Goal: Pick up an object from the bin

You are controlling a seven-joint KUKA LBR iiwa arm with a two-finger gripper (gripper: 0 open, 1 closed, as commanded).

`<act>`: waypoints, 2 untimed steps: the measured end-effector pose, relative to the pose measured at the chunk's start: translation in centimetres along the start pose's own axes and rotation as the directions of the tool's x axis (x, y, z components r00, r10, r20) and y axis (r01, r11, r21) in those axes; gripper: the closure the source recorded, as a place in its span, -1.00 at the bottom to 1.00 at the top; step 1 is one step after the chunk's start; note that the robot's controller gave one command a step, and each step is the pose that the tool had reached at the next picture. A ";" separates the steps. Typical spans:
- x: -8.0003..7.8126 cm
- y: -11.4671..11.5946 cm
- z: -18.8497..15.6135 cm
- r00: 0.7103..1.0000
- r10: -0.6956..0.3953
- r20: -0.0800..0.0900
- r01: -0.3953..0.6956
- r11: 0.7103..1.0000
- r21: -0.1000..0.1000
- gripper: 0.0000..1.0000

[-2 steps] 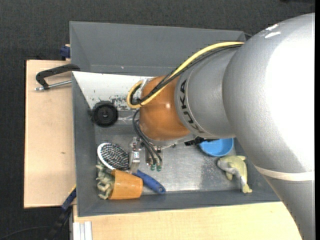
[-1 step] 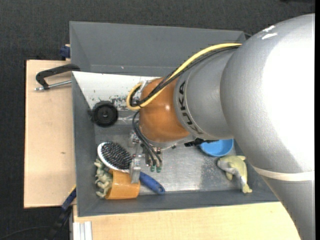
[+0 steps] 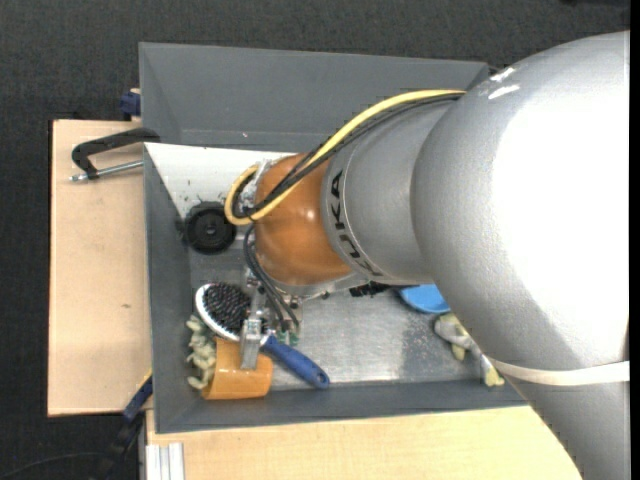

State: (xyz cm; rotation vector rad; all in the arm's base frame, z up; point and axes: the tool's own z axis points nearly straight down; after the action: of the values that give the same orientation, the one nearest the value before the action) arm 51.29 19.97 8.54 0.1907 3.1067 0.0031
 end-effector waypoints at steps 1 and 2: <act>0.1 0.2 -0.2 1.000 -0.004 -0.004 0.004 1.000 0.000 1.00; -0.2 0.2 0.3 1.000 0.002 0.019 -0.002 1.000 -0.008 1.00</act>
Offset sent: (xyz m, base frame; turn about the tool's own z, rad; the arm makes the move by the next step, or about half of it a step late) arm 0.0000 0.0000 0.0000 0.0000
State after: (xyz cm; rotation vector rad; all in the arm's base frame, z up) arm 51.50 20.16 8.24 0.1925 3.0868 0.0138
